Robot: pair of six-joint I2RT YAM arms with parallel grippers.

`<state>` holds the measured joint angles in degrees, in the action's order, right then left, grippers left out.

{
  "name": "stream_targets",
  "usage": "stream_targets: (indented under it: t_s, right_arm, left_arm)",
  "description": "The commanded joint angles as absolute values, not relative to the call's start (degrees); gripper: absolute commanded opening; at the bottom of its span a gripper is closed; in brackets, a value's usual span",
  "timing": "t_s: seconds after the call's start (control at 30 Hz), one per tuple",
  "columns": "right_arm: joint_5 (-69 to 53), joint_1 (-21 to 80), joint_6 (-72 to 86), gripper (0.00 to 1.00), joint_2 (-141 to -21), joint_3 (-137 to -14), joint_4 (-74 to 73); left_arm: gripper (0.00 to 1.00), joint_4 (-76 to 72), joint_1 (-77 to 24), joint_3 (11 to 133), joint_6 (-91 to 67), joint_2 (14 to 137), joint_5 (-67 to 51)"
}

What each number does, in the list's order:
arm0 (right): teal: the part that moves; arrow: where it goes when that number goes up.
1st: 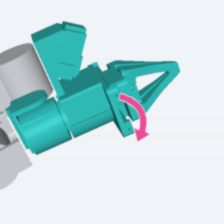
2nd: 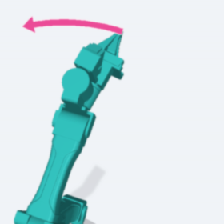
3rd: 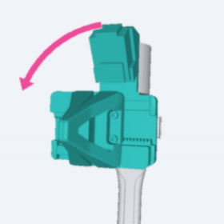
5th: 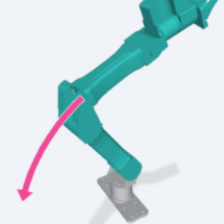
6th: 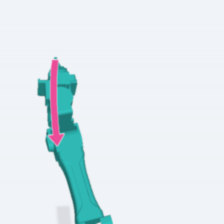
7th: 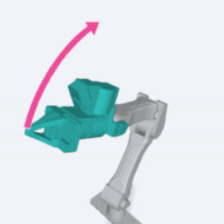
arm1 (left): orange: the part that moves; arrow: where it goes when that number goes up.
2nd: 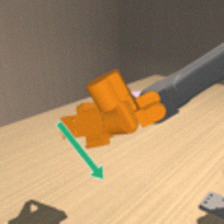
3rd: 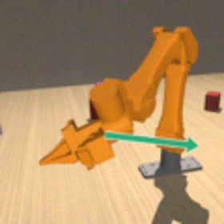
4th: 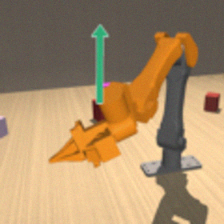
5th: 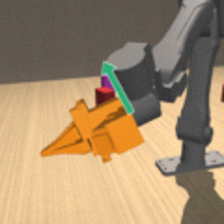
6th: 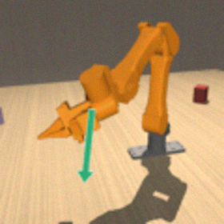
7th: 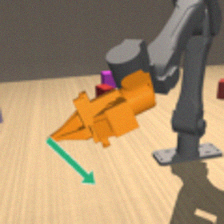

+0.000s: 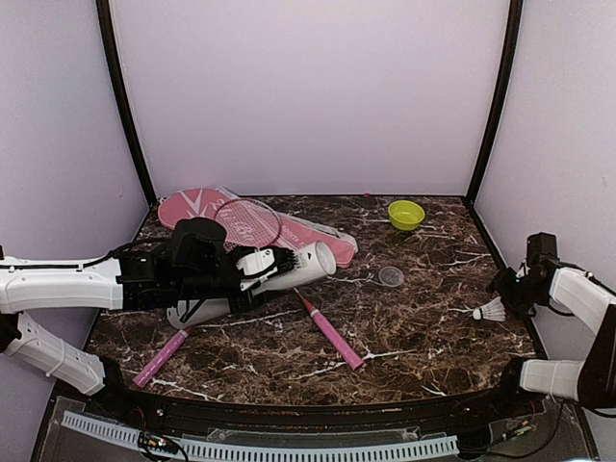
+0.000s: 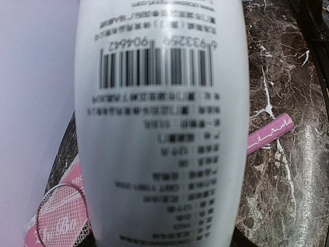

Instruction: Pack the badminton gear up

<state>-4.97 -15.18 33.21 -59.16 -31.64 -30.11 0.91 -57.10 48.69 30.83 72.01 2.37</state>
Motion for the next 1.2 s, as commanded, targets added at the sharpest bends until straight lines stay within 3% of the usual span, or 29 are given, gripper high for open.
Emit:
stream_targets:
  t_s: [0.0, 0.43, 0.83, 1.17]
  right_arm:
    - [-15.1, -15.3, 37.4, 0.66, -56.5, -27.7, -26.7]
    - [-14.4, -9.5, 39.7, 0.44, -53.8, -26.6, -28.7]
    - [-13.3, -9.4, 40.9, 0.01, -51.4, -25.9, -29.1]
    - [-24.5, -3.1, 36.3, 0.0, -48.7, -36.6, -25.7]
  left_arm:
    - [0.55, -0.5, -56.9, 49.2, 30.7, 71.3, 1.5]
    - [0.55, -0.2, -56.9, 49.4, 30.4, 71.3, 0.4]
    - [0.55, -0.1, -56.9, 49.6, 30.3, 71.2, 0.3]
    - [0.55, -0.1, -56.9, 49.6, 30.3, 71.3, -0.5]
